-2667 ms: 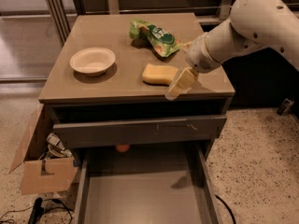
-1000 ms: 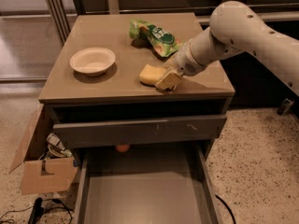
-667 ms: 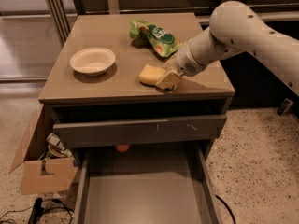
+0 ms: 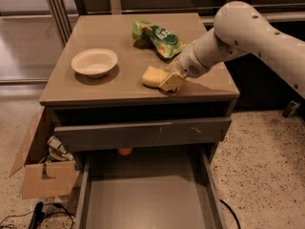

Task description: Place sponge into middle drawer

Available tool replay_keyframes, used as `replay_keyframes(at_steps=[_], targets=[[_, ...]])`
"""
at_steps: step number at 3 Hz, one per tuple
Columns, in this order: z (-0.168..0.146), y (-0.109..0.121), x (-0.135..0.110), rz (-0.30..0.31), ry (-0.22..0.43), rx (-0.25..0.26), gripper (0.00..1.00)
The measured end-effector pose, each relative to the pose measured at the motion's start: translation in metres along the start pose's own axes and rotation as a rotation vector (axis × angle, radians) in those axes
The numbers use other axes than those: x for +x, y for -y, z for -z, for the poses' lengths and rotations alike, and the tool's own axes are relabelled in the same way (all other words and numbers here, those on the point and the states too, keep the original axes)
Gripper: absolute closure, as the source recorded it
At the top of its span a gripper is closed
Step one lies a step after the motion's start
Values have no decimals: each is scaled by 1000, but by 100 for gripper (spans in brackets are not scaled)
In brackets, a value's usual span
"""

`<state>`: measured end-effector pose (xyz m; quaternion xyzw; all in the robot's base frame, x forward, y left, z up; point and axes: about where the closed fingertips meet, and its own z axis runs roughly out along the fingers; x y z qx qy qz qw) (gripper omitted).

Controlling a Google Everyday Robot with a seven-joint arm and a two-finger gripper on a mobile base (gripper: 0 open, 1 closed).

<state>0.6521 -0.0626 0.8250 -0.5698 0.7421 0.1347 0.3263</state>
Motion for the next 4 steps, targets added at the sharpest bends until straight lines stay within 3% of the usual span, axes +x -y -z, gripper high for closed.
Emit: replay_keyframes(at_steps=[2, 3, 4], targets=[[12, -5, -1, 0, -7, 19, 100], [51, -28, 2, 17, 3, 79, 100], [80, -62, 19, 25, 15, 134, 100]])
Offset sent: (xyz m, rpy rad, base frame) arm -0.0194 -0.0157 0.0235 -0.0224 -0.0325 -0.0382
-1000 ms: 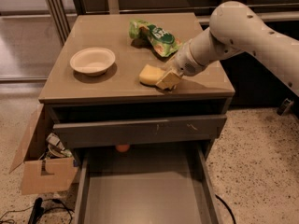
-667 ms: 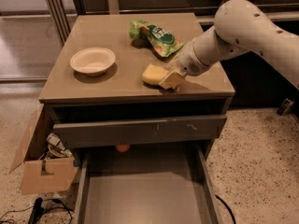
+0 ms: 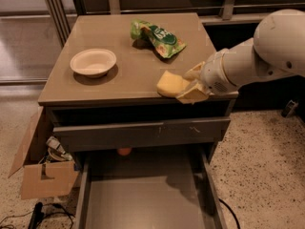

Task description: Place sponge into middle drawer

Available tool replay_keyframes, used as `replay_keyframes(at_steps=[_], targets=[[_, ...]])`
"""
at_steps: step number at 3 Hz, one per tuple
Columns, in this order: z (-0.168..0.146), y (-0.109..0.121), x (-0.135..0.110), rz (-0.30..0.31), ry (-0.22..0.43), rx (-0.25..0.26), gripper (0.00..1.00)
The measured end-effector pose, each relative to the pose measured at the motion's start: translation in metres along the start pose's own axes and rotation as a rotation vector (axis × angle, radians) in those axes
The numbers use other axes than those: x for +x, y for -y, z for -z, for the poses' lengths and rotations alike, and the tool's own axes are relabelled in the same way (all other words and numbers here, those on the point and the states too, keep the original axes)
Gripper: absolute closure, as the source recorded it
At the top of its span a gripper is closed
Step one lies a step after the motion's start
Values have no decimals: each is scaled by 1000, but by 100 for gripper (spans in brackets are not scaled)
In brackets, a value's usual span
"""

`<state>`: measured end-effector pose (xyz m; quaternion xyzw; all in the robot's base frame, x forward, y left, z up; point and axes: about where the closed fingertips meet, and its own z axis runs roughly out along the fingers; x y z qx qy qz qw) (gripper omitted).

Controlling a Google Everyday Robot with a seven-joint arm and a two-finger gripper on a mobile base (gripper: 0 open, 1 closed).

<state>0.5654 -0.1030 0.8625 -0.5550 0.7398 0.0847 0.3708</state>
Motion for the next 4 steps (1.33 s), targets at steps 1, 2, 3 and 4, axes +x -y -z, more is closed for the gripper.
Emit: replay_keyframes(at_steps=[1, 2, 3, 4], targets=[[40, -54, 59, -26, 17, 23, 100], [40, -54, 59, -26, 17, 23, 100], [19, -51, 65, -41, 3, 3, 100], [-46, -70, 98, -115, -6, -85, 100]])
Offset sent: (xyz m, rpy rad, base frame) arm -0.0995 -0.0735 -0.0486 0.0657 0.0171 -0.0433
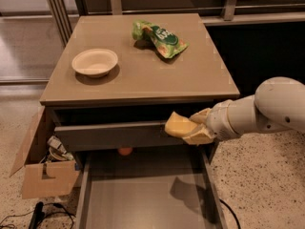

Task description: Place sponge into middle drawer

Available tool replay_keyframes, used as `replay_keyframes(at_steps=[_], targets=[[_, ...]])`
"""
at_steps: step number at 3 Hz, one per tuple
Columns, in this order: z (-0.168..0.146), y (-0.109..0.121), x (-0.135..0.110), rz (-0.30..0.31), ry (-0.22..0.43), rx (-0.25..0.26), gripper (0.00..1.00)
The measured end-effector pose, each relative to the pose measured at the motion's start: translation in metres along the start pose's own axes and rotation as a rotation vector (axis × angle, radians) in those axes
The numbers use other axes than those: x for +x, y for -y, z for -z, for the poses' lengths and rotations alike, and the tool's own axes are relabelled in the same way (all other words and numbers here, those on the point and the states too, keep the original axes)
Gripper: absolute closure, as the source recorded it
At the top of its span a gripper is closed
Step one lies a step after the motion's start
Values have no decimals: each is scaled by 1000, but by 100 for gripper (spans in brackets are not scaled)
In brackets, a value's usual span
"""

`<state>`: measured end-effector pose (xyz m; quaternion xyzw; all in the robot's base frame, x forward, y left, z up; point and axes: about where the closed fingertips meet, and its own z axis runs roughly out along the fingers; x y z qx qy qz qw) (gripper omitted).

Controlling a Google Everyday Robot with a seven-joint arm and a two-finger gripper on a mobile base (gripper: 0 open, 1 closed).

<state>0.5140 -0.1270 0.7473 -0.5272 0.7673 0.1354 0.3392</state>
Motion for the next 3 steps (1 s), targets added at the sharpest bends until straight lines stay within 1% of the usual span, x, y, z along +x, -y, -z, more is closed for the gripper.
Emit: replay_keyframes(at_steps=[1, 2, 3], targets=[[-34, -9, 22, -51, -1, -50, 100], [-56, -24, 43, -90, 2, -87, 100], [-72, -49, 63, -116, 3, -126, 100]])
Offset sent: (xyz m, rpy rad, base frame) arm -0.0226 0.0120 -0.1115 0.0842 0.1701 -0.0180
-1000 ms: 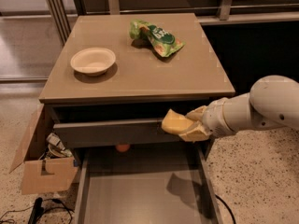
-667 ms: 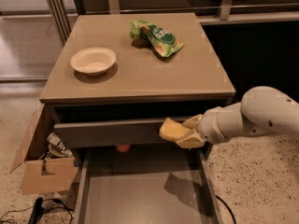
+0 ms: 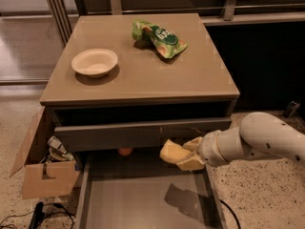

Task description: Place sponge into middle drawer

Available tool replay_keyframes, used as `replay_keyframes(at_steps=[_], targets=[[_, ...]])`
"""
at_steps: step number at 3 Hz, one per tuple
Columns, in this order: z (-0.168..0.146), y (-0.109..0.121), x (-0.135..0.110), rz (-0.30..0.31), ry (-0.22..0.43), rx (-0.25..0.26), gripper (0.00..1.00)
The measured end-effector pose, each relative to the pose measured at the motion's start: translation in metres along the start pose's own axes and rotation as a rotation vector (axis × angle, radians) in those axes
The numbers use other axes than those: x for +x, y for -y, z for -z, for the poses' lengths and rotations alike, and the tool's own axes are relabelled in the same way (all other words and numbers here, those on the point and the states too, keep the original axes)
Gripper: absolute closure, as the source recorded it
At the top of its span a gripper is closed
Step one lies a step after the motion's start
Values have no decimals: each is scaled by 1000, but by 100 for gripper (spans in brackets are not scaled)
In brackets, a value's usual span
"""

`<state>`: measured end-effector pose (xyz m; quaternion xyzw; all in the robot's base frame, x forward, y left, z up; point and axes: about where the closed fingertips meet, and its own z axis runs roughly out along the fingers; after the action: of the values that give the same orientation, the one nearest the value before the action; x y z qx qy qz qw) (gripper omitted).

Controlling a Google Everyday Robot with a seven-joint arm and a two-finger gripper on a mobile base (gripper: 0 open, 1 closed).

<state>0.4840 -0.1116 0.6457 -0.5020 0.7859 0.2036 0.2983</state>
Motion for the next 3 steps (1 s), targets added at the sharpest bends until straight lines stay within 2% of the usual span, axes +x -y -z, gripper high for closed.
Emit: replay_keyframes(at_steps=[1, 2, 3], targets=[[0, 0, 0, 0, 0, 0, 100], [-27, -16, 14, -16, 19, -57, 100], [-76, -40, 36, -48, 43, -135, 100]])
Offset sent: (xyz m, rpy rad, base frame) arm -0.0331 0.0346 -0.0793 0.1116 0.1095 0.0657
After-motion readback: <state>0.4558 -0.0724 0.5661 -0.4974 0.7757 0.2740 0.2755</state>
